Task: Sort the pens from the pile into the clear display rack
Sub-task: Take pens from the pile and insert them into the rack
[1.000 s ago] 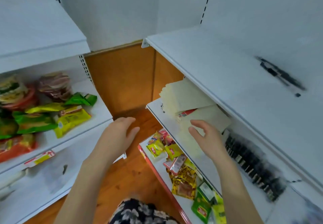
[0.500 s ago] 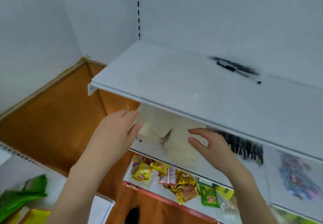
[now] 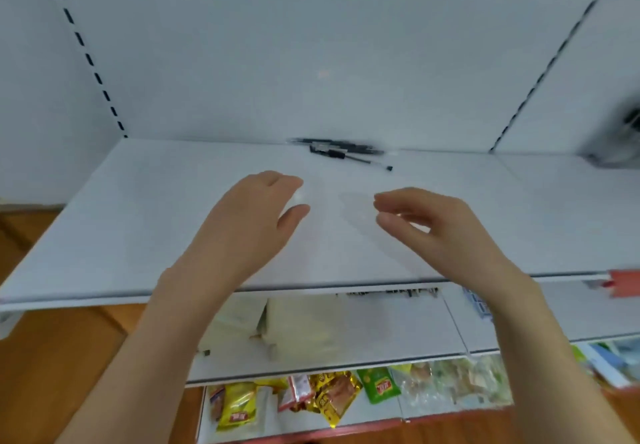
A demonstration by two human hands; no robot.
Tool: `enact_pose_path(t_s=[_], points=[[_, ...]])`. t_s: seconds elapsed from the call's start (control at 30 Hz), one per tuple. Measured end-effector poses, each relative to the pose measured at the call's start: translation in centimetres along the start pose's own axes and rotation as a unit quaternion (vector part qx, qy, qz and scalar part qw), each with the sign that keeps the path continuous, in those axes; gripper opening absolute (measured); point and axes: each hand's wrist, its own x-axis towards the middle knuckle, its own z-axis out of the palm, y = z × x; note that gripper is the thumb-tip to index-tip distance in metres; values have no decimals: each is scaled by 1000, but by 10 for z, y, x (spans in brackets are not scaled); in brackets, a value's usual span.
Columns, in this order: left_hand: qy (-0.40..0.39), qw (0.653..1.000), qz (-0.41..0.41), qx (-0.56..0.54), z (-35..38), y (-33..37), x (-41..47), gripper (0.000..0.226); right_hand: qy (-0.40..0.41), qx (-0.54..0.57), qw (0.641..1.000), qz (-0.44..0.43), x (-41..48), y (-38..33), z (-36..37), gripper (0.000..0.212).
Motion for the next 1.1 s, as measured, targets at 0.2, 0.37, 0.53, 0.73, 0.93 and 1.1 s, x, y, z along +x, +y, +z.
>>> enact_pose_path(t_s=[0.2,0.37,0.53,0.73,0.93,1.1], points=[[-83,996,-10,17,27,-7,77,46,-24,-88,996,-9,86,44,-28,21],[-149,988,-7,28,59,-26,135,44,-84,-201,976,-15,141,81,-26,28],[-180,983,2,37,84,-35,175,46,-146,-256,955,23,174,99,-17,42],[-180,980,45,72,96,-37,191,89,-164,-270,947,57,189,118,-12,48],[-183,978,56,78,101,-45,194,72,-161,-241,956,37,191,119,-9,29],[-151,983,67,78,102,-46,191,64,-146,-209,966,30,183,118,-8,24]])
